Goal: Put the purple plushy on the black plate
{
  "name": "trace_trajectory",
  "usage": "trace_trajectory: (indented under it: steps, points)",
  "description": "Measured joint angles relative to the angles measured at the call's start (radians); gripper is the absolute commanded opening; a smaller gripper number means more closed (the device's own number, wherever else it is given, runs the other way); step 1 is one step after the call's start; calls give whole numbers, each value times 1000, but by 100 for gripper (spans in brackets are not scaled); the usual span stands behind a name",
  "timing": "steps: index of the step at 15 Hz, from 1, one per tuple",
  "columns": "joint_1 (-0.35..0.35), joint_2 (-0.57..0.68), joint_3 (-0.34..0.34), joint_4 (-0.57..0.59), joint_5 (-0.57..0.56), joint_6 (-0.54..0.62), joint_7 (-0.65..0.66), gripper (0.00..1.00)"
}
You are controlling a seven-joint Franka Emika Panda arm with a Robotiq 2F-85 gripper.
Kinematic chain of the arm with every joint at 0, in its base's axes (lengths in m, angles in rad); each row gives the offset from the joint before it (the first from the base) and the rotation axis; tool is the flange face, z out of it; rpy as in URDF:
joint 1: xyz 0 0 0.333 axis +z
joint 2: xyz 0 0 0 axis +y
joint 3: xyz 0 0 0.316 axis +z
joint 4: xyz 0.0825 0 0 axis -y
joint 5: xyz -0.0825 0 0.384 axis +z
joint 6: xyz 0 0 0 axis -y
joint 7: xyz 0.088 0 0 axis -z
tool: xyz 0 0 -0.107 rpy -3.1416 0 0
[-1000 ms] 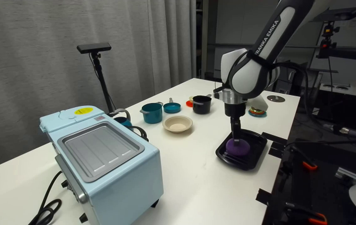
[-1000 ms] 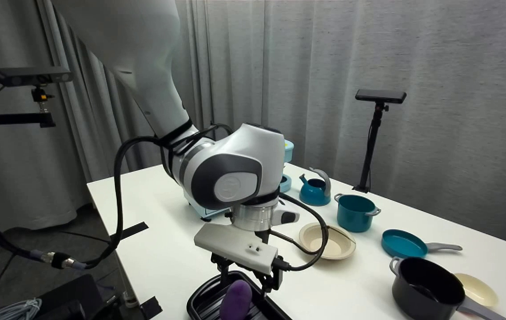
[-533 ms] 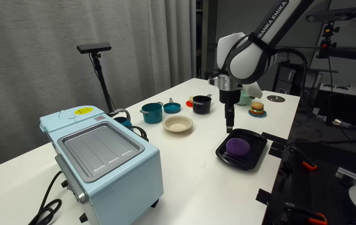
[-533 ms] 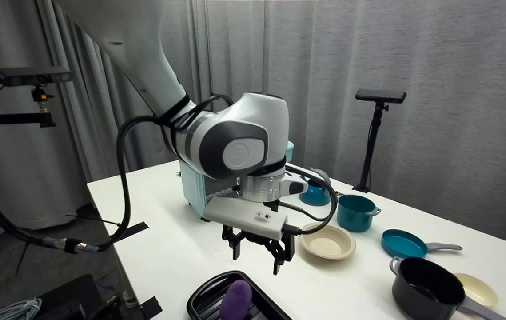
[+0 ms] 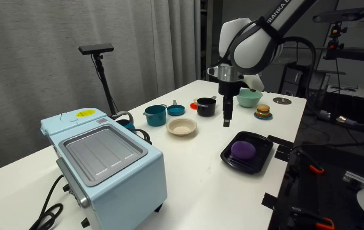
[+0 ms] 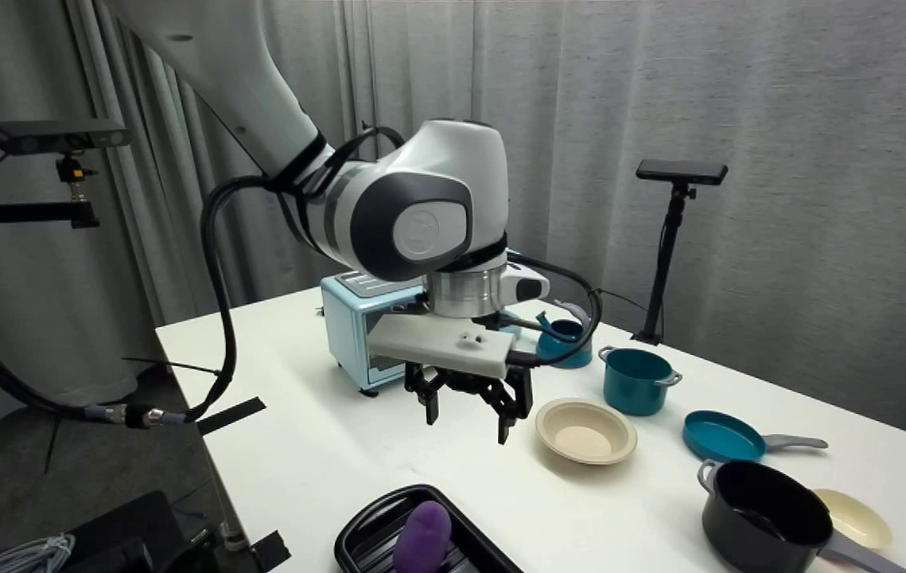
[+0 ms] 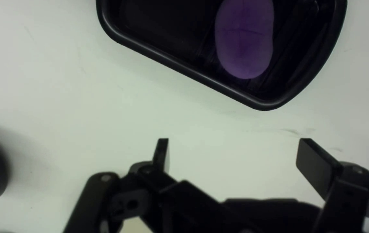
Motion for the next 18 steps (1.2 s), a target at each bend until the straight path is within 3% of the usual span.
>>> trace_trajectory:
  steps: [18]
  points:
    - [14, -86, -4, -5, -1, 2, 3, 100]
